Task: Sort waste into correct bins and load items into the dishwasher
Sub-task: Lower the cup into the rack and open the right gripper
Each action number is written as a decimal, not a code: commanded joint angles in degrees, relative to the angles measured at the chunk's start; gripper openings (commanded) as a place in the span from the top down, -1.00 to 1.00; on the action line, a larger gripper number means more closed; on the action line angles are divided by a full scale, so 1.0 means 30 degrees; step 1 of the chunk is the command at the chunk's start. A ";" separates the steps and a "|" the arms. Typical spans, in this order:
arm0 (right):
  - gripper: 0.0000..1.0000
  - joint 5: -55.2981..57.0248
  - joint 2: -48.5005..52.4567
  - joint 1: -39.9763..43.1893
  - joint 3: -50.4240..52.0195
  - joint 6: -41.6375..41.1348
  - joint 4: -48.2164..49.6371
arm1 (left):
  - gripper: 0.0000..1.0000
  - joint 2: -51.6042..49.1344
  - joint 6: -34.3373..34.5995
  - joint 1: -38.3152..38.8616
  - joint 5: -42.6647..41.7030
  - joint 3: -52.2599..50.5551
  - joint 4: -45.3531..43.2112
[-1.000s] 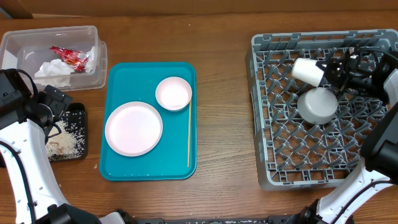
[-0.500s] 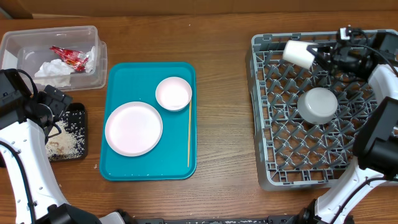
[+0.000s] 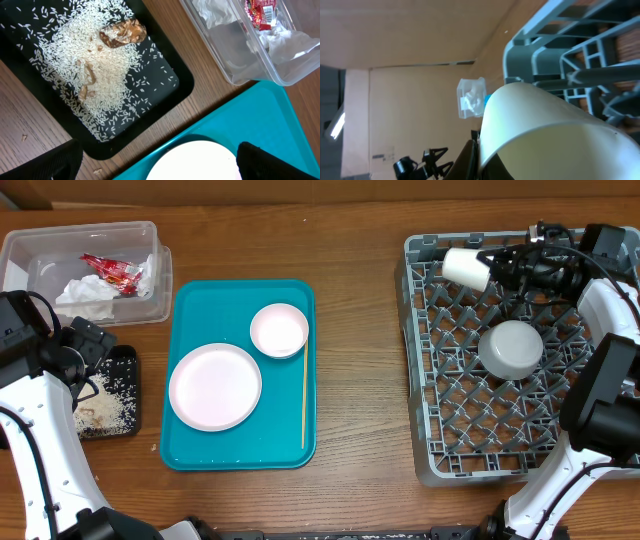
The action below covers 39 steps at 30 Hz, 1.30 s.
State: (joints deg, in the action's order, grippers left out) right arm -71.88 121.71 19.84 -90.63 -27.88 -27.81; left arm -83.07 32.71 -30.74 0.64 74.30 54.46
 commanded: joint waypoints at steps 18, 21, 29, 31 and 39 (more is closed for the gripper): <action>0.92 -0.0051 0.0838 0.0051 0.0124 -0.0299 0.1166 | -1.00 -0.0029 0.0182 0.0007 -0.0080 0.0146 -0.0029; 0.92 -0.0561 0.0838 0.0051 0.0073 -0.0313 0.1603 | -1.00 -0.0029 0.0182 0.0007 -0.0080 0.0146 -0.0022; 0.92 -0.0066 0.0838 0.0277 0.0066 -0.1231 0.1982 | -1.00 -0.0029 0.0182 0.0007 -0.0080 0.0146 -0.0022; 0.92 0.0095 0.0838 0.0444 0.0066 -0.1224 0.1909 | -1.00 -0.0029 0.0182 0.0007 -0.0080 0.0146 -0.0022; 0.84 0.2506 0.0831 0.1421 0.0066 0.0044 -0.0867 | -1.00 -0.0029 0.0182 0.0007 -0.0080 0.0146 -0.0022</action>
State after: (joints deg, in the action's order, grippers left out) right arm -71.75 123.48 22.31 -90.78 -30.63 -27.55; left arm -83.07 32.71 -30.74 0.64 74.30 54.46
